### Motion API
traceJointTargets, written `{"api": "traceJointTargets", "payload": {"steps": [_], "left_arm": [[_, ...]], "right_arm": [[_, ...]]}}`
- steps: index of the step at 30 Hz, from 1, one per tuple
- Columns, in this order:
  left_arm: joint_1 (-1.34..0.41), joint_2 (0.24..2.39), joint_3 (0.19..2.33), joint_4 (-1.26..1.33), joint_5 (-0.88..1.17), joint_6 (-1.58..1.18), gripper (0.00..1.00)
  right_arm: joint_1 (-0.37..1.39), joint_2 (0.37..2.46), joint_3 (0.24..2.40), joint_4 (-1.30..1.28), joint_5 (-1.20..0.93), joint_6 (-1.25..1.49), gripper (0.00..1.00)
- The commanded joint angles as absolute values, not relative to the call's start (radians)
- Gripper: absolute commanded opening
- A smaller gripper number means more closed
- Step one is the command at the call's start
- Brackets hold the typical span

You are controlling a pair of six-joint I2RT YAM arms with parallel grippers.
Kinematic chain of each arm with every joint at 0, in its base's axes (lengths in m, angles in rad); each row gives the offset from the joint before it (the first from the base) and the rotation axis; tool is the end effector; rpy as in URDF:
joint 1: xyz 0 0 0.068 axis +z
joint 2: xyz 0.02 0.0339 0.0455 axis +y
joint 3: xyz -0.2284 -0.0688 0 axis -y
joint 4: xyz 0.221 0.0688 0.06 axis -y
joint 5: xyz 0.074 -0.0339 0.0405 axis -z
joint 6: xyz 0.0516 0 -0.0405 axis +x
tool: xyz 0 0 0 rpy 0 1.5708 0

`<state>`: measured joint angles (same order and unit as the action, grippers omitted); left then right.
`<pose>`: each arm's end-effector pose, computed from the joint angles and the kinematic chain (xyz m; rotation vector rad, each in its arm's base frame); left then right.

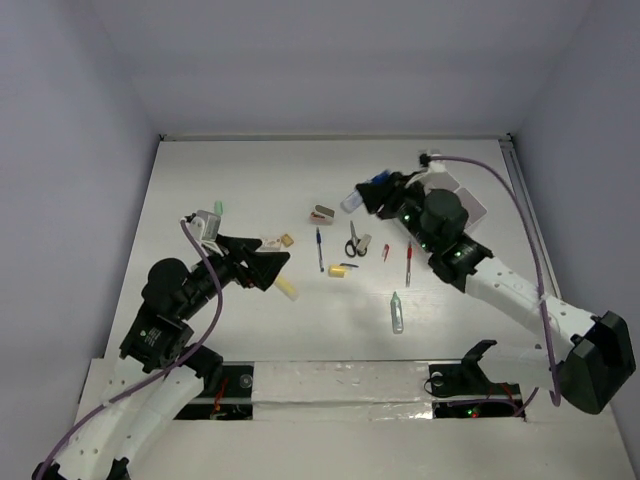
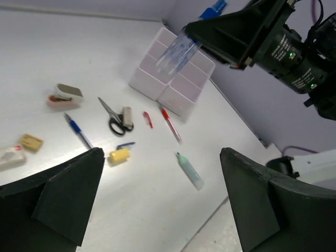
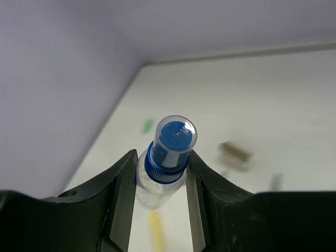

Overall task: Sort the stationery into containers
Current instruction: Place the stationery in the storage box.

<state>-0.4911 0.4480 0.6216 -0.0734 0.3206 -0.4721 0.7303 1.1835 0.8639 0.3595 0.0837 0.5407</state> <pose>0.1191 -0.0822 0.3220 0.2891 1.5330 -1.0064 0.2172 0.1887 0.3175 -0.0824 1.6062 0.9384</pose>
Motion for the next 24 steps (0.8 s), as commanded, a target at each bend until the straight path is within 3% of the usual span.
{"api": "traceJointTargets", "payload": {"steps": [1,4,12,24], "left_arm": [[-0.491,0.437,0.692,-0.193,0.215,-0.341,0.93],[-0.491,0.413,0.669,-0.178,0.202,-0.345,0.94],[-0.491,0.394,0.652,-0.170,0.209,-0.344,0.99],[-0.491,0.362,0.646,-0.161,0.221,-0.341,0.99]], "right_arm": [[0.599,1.137,0.940,0.244,0.352,0.405,0.03],[0.499,1.192,0.997,0.223,0.504,0.286,0.03],[0.310,1.406,1.156,0.221,0.595,0.112,0.03],[0.282,1.575,1.224,0.281,0.630,-0.061,0.04]]}}
